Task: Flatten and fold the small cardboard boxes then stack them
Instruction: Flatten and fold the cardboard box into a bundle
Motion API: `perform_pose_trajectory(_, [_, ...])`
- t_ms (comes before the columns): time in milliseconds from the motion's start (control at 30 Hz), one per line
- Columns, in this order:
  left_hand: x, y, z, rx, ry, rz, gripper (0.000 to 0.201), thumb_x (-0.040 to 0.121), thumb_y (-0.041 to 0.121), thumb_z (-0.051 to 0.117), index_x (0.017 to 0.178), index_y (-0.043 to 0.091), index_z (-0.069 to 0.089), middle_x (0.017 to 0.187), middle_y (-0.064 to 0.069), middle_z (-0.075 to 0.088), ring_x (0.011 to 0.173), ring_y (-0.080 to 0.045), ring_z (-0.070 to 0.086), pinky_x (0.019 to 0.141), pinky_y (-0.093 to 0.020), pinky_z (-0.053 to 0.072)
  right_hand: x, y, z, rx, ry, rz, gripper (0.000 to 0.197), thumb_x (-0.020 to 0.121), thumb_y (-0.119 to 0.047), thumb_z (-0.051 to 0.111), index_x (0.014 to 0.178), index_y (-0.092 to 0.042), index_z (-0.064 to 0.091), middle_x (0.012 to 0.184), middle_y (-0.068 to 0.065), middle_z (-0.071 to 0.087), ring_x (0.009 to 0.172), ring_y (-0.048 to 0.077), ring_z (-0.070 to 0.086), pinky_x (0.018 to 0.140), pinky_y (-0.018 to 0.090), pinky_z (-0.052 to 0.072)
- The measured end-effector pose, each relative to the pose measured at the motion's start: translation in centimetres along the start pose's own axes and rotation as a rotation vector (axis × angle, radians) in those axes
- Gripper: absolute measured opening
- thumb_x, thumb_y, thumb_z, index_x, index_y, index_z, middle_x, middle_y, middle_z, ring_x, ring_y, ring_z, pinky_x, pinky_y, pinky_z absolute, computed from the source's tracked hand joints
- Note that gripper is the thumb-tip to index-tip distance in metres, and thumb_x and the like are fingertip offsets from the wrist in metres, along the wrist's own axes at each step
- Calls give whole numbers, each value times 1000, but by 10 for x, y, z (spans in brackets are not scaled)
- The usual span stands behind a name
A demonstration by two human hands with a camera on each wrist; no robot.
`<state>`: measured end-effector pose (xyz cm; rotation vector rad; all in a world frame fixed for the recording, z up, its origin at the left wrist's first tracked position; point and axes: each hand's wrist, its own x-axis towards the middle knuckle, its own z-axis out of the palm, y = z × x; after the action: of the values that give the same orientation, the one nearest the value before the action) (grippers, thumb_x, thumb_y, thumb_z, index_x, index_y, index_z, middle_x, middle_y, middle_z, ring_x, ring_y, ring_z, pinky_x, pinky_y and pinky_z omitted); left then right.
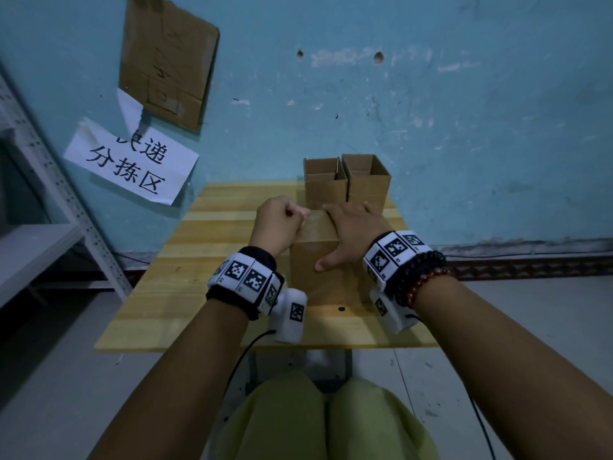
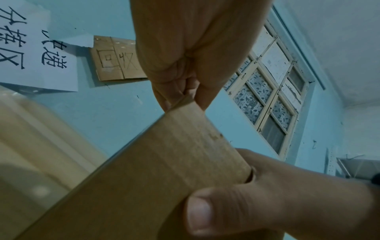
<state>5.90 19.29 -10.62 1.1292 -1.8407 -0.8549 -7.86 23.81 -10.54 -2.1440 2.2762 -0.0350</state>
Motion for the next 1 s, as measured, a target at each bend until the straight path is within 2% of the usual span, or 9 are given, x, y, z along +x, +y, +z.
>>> perform_pose_trajectory(100, [0, -2, 1, -10, 6, -5, 31, 88, 1, 52, 61, 15, 47, 106, -12, 70, 101, -20, 64, 88, -32, 52, 0, 0, 0, 2, 1, -1, 114, 60, -69, 68, 147, -21, 12, 152, 2, 26, 141, 21, 23, 118, 46, 6])
perform_pose_trajectory(400, [-3, -4, 5, -61, 48, 5, 32, 89, 1, 48, 64, 19, 43, 111, -7, 68, 106, -18, 60, 92, -33, 47, -1, 0, 0, 3, 2, 5, 113, 60, -68, 68, 147, -21, 13, 151, 1, 27, 140, 21, 25, 118, 45, 7])
perform_pose_trajectory(533, [-5, -6, 8, -78, 98, 12, 34, 90, 1, 49, 63, 19, 41, 111, -7, 68, 105, -18, 61, 89, -28, 45, -1, 0, 0, -1, 3, 2, 114, 60, -69, 68, 147, -21, 13, 151, 2, 27, 140, 21, 26, 118, 45, 7])
perform_pose_trajectory(700, [-5, -10, 10, -160, 119, -2, 33, 87, -1, 52, 62, 18, 42, 106, -11, 68, 101, -20, 62, 89, -33, 48, -1, 0, 0, -4, 12, -3, 113, 60, -69, 68, 147, -21, 14, 150, 2, 29, 140, 21, 26, 118, 47, 7])
perform_pose_trajectory(767, [-4, -9, 8, -98, 76, 53, 22, 87, -1, 53, 73, 16, 51, 100, -5, 64, 94, -16, 59, 84, -28, 48, -2, 0, 0, -3, 8, -3, 112, 61, -68, 68, 147, -21, 14, 150, 2, 28, 140, 21, 25, 118, 47, 6])
perform_pose_trajectory(800, [-5, -7, 6, -74, 34, 78, 16, 88, 0, 53, 87, 15, 57, 102, -1, 60, 92, -13, 56, 81, -25, 45, -2, 0, 0, -2, 7, -3, 112, 61, -68, 68, 147, -21, 14, 150, 2, 28, 140, 20, 25, 118, 47, 6])
perform_pose_trajectory(867, [-3, -6, 3, -13, -51, 117, 28, 91, 2, 51, 114, 14, 61, 111, 0, 59, 98, -12, 54, 84, -20, 41, -2, 0, -1, -1, 5, -4, 112, 61, -68, 68, 147, -21, 14, 150, 2, 28, 140, 20, 25, 118, 47, 6])
perform_pose_trajectory(933, [0, -3, 0, 51, -136, 149, 30, 94, 4, 47, 118, 12, 62, 118, -3, 61, 107, -14, 54, 88, -22, 41, -2, 0, -1, -3, 1, -5, 111, 62, -68, 67, 147, -21, 14, 151, 2, 28, 140, 21, 25, 118, 47, 6])
perform_pose_trajectory(1000, [2, 1, -3, 119, -214, 179, 28, 95, 7, 45, 115, 9, 64, 115, -4, 62, 104, -13, 53, 89, -23, 40, -1, 0, -1, -9, -4, -1, 111, 62, -68, 67, 147, -21, 14, 151, 2, 28, 140, 21, 25, 118, 47, 6])
